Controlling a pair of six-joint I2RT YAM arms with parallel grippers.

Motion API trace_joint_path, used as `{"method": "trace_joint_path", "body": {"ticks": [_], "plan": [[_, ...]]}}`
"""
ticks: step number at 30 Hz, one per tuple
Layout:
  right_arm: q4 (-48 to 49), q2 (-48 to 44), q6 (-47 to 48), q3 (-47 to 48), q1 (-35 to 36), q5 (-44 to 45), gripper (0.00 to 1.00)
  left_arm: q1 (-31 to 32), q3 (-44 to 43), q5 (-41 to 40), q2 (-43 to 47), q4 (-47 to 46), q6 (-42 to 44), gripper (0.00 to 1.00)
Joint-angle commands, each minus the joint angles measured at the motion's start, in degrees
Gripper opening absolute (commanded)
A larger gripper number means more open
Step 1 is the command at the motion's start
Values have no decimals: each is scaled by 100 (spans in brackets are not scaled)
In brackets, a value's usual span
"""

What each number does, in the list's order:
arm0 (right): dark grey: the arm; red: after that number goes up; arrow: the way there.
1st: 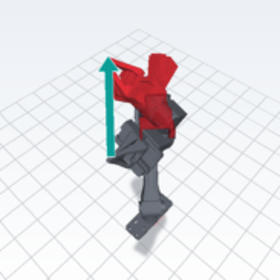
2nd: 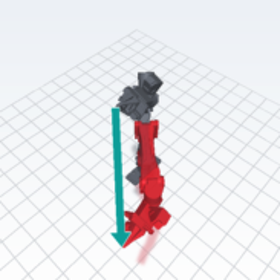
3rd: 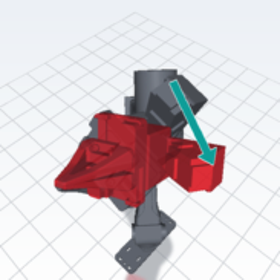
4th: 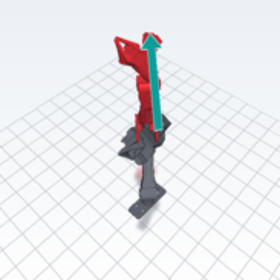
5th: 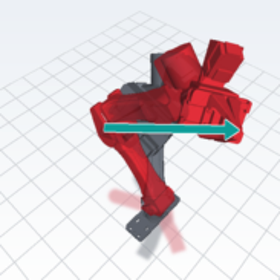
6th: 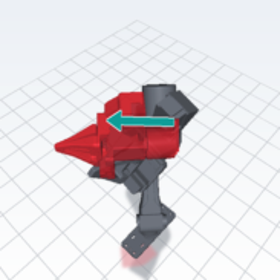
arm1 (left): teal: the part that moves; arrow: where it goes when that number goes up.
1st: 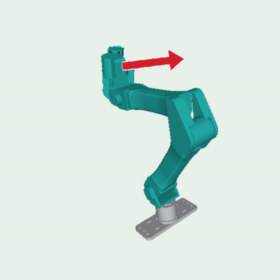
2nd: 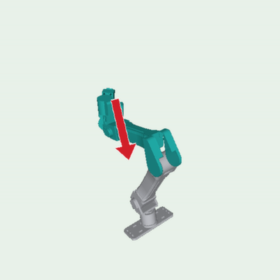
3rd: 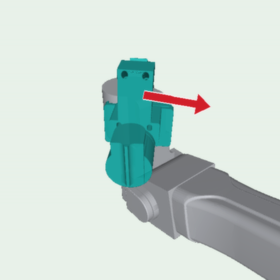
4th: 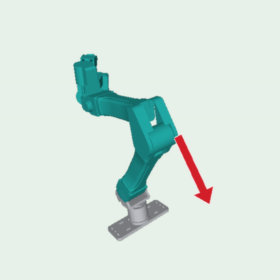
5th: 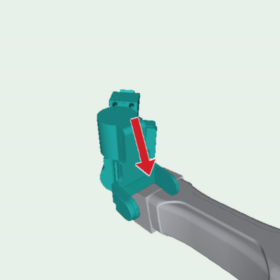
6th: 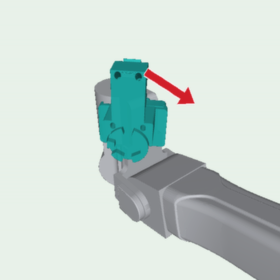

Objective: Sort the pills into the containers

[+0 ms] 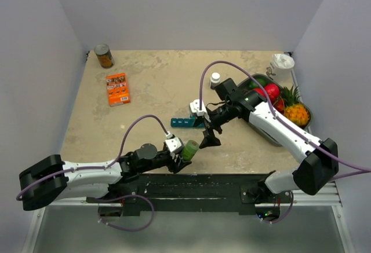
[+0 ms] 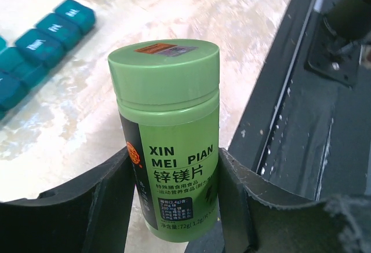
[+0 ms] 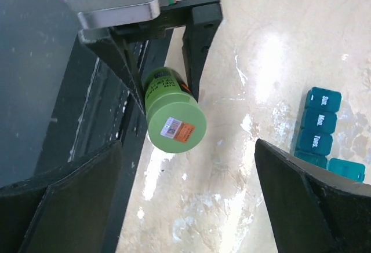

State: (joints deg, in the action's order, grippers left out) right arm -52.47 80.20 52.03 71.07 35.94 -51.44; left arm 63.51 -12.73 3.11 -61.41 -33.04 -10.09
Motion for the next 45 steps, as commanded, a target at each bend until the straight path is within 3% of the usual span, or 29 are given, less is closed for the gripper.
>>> {"method": "trace_joint_path", "body": {"ticks": [1,4,7,10,24,30,31,33,34,37,42,43,45], "plan": [[894,-49,-1491,-4,-17,55,99,21,-36,-680,392,-405,-406,0],[1931,-14,-3413,-304,-17,266,99,22,-28,-970,551,-405,-468,0],[2590,39,-4451,-471,-17,590,99,30,-36,-1181,604,-405,-450,0],[2697,83,-4815,-506,-9,661,98,30,-89,-1269,595,-335,-441,0],[2812,347,-5036,-647,369,1145,91,30,-256,-1436,524,-291,-477,0],[2689,408,-4869,-568,422,952,63,30,-230,-1480,568,-256,-477,0],[2637,434,-4782,-559,431,899,52,30,-221,-1480,586,-256,-477,0],[2567,461,-4563,-489,431,733,39,30,-195,-1437,630,-247,-416,0],[2444,478,-4448,-454,422,523,26,30,-177,-1393,647,-256,-372,0],[1893,566,-3475,-243,431,-126,14,30,-11,-981,779,-405,-152,0],[345,716,-1155,310,475,-946,6,22,341,-277,1087,-625,147,0],[-267,751,-203,389,501,-1034,6,22,376,-111,1113,-642,191,0],[-789,821,812,566,554,-1061,6,22,412,189,1131,-660,235,0]]}}
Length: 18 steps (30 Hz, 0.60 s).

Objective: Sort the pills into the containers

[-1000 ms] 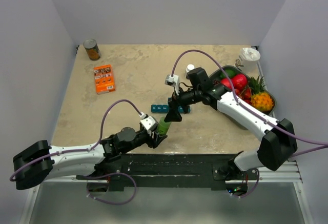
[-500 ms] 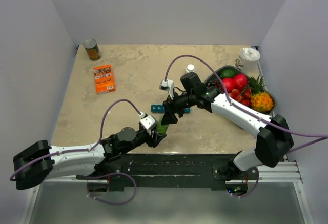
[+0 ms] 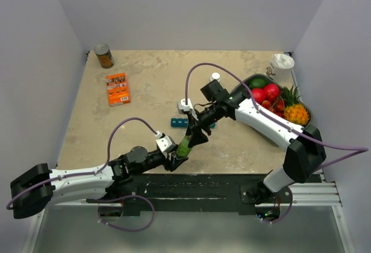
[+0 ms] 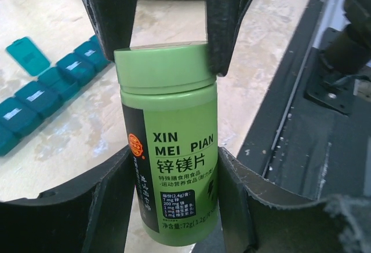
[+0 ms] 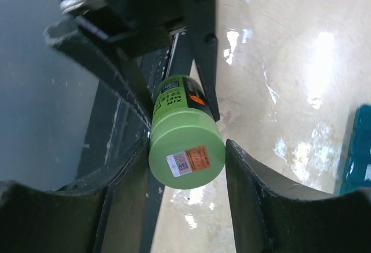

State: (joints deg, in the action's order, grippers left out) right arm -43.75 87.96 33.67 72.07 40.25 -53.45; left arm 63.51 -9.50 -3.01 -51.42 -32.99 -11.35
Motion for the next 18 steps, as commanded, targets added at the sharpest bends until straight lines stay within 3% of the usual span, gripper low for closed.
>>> {"method": "trace_joint_path", "body": {"ticks": [1,4,9,12,13,17,18], "plan": [[-1890,45,2862,492,176,-851,4,22,80,880,106,-665,362,0],[-2015,28,3233,580,368,-501,5,22,71,1170,-34,-726,371,0],[-1585,-218,2892,457,501,167,8,13,141,1092,-211,-962,222,0],[-1348,-385,2620,352,501,352,30,13,211,951,-202,-1069,108,0],[-1269,-437,2549,334,501,449,48,13,211,925,-202,-1060,72,0],[-1180,-604,2170,412,484,564,88,13,220,881,-176,-1016,-25,0],[-1206,-631,2127,448,466,573,92,13,220,855,-167,-990,-59,0]]}}
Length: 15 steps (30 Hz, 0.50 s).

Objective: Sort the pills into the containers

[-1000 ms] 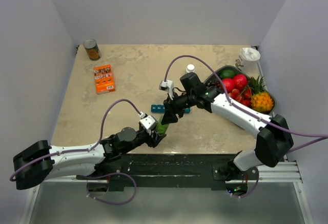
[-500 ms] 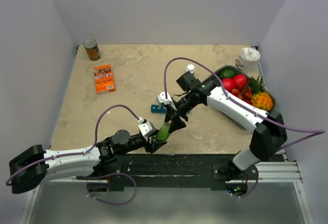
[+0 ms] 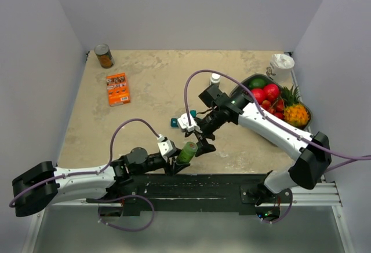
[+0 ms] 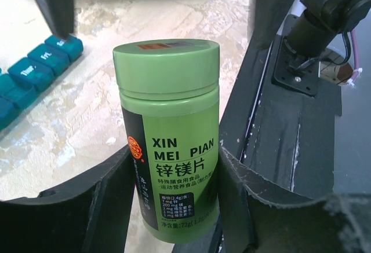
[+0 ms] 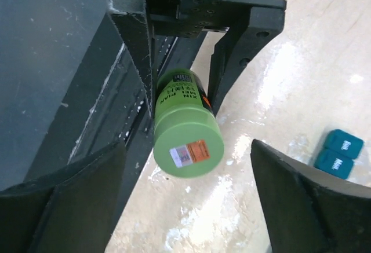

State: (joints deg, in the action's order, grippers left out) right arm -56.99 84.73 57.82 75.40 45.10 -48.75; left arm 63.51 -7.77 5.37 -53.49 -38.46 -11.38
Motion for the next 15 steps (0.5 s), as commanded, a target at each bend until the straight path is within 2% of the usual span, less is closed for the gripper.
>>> {"method": "trace_joint_path", "body": {"ticks": [1,3,6,8,11,12,13,15], "plan": [[57,-351,-298,194,-115,103,94,13,65,-9,58,-426,-84,0],[4,-483,-280,230,-247,-20,99,13,83,-97,120,-382,-145,0],[-40,-711,-315,160,-563,-222,99,21,144,-237,251,-356,-198,0],[362,-870,-683,-32,-809,-310,99,13,153,-377,365,-312,-216,0],[1197,-1160,-1762,-357,-1152,-337,99,22,127,-501,506,-224,-199,0],[1443,-1239,-2575,-437,-1222,-267,99,22,101,-519,524,-154,-181,0],[1976,-1248,-3079,-516,-1284,64,99,22,74,-519,533,-110,-146,0],[2183,-1196,-3732,-658,-1311,287,99,30,-40,-650,516,30,-15,0]]}}
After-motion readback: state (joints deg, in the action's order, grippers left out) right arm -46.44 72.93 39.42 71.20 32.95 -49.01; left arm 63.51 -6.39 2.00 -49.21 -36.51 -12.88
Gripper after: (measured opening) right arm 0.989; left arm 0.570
